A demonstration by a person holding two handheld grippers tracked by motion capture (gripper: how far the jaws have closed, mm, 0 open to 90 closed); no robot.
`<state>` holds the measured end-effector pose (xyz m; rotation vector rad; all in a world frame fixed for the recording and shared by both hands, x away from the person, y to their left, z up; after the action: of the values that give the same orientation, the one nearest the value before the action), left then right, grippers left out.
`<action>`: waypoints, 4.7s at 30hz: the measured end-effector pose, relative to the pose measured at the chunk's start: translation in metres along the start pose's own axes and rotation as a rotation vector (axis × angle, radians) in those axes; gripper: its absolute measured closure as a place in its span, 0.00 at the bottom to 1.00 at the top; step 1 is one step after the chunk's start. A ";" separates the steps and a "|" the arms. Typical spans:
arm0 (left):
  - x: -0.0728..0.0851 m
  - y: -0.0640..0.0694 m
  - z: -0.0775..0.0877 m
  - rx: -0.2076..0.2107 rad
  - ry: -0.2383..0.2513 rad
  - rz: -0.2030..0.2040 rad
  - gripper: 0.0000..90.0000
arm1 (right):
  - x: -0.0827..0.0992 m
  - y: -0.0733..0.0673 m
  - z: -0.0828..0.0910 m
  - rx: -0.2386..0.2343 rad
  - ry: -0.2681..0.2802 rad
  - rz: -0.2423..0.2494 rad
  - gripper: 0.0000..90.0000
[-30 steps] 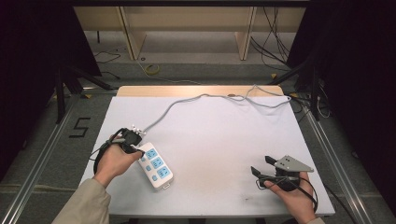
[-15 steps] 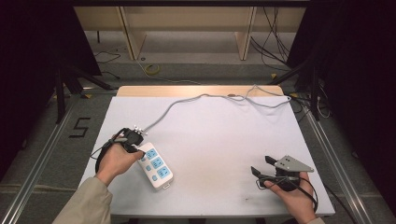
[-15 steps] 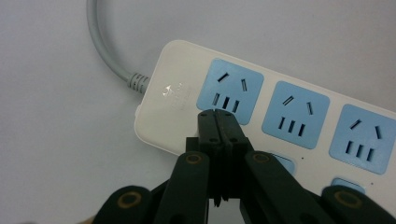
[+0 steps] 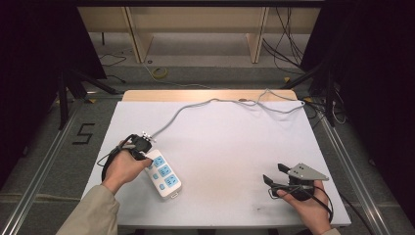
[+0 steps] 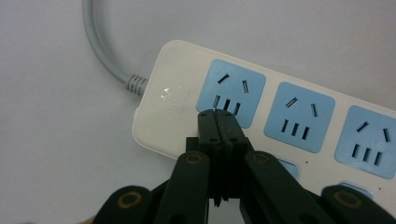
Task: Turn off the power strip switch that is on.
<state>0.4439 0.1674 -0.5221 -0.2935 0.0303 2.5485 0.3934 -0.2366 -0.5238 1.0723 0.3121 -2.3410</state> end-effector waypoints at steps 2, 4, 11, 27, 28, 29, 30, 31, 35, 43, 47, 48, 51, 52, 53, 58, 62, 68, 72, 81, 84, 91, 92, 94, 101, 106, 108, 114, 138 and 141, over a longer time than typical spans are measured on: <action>0.000 0.001 -0.001 0.004 0.001 0.004 0.99 | 0.000 0.000 0.000 0.000 -0.001 0.000 0.34; 0.000 0.001 -0.001 0.003 -0.004 0.000 0.99 | 0.000 0.000 0.000 -0.002 0.000 0.000 0.34; 0.000 0.000 -0.004 -0.009 -0.014 0.000 0.99 | 0.000 0.000 0.000 -0.003 0.000 0.002 0.34; 0.000 0.000 -0.008 0.002 -0.017 0.005 0.99 | 0.001 -0.001 0.000 -0.004 -0.004 0.004 0.34; 0.000 0.000 -0.008 0.002 -0.018 0.004 0.99 | 0.001 -0.001 0.000 -0.004 -0.005 0.004 0.34; 0.000 0.000 -0.008 0.002 -0.019 0.002 0.99 | 0.001 -0.001 -0.001 -0.004 -0.005 0.005 0.34; 0.000 0.000 -0.008 0.004 -0.020 0.003 0.99 | 0.001 -0.001 0.000 -0.003 -0.005 0.005 0.34; 0.000 0.000 -0.008 0.007 -0.020 0.005 1.00 | 0.001 -0.001 -0.001 -0.003 -0.006 0.006 0.34; 0.000 -0.001 -0.008 0.024 -0.020 0.018 1.00 | 0.001 -0.001 -0.001 -0.004 -0.007 0.007 0.34; 0.001 0.001 -0.008 0.003 -0.046 -0.009 1.00 | 0.001 -0.001 -0.001 -0.006 -0.005 0.008 0.34; 0.001 0.001 -0.008 0.011 -0.043 0.000 1.00 | 0.001 -0.001 0.000 -0.005 -0.007 0.007 0.34; 0.001 0.001 -0.008 0.012 -0.044 -0.002 1.00 | 0.001 -0.001 -0.001 -0.005 -0.006 0.009 0.34; 0.001 0.001 -0.008 0.012 -0.046 -0.002 1.00 | 0.001 -0.002 -0.001 -0.007 -0.006 0.008 0.34; 0.001 0.001 -0.008 0.011 -0.044 0.000 1.00 | 0.001 -0.002 0.000 -0.006 -0.004 0.008 0.34; 0.001 0.001 -0.008 0.005 -0.046 -0.005 1.00 | 0.001 -0.002 0.000 -0.006 -0.004 0.009 0.34; 0.001 0.001 -0.009 0.000 -0.043 -0.009 1.00 | 0.001 -0.002 -0.001 -0.007 -0.005 0.009 0.34; 0.001 0.001 -0.009 -0.001 -0.041 -0.008 1.00 | 0.001 -0.002 0.000 -0.005 -0.006 0.009 0.34; 0.002 0.001 -0.009 0.020 -0.034 -0.002 1.00 | 0.001 -0.002 0.000 -0.005 -0.004 0.009 0.34; 0.002 0.001 -0.009 0.009 -0.041 -0.008 1.00 | 0.001 -0.002 -0.001 -0.005 -0.006 0.009 0.34; 0.001 0.001 -0.009 0.013 -0.032 0.000 1.00 | 0.001 -0.002 -0.001 -0.006 -0.007 0.010 0.34; 0.002 0.001 -0.009 0.015 -0.034 -0.001 1.00 | 0.001 -0.002 -0.001 -0.006 -0.007 0.010 0.34; 0.001 0.001 -0.009 0.017 -0.032 0.000 1.00 | 0.001 -0.001 -0.001 -0.006 -0.007 0.011 0.34; 0.001 0.001 -0.009 0.017 -0.032 0.000 1.00 | 0.001 -0.002 -0.001 -0.006 -0.007 0.010 0.34; 0.001 0.001 -0.009 0.015 -0.032 0.000 1.00 | 0.001 -0.002 -0.001 -0.006 -0.007 0.010 0.34; 0.001 0.000 -0.009 0.022 -0.034 -0.001 1.00 | 0.001 -0.001 -0.001 -0.005 -0.006 0.010 0.34; 0.001 0.000 -0.009 0.019 -0.031 0.002 1.00 | 0.001 -0.001 -0.001 -0.006 -0.006 0.010 0.34; 0.001 0.001 -0.009 0.017 -0.028 0.001 1.00 | 0.001 -0.001 -0.001 -0.005 -0.006 0.011 0.34; 0.001 0.000 -0.009 0.013 -0.023 0.003 1.00 | 0.000 -0.001 -0.001 -0.006 -0.005 0.011 0.34; 0.001 0.001 -0.006 0.015 -0.004 0.002 1.00 | 0.000 -0.001 0.000 -0.007 -0.004 0.010 0.34; 0.001 0.000 -0.005 0.015 0.001 0.001 1.00 | 0.000 -0.002 0.000 -0.008 -0.004 0.010 0.34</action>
<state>0.4439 0.1672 -0.5276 -0.2892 0.0499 2.5483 0.3926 -0.2353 -0.5244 1.0625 0.3136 -2.3314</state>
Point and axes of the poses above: each handheld gripper's, and its own axes: z roughly backward along the jaws, x roughly out of its underside, y roughly to its right, the point moved 10 cm from there along -z, roughly forward along the jaws, and after that the axes turned 11 degrees about -y, right-handed, at the moved point
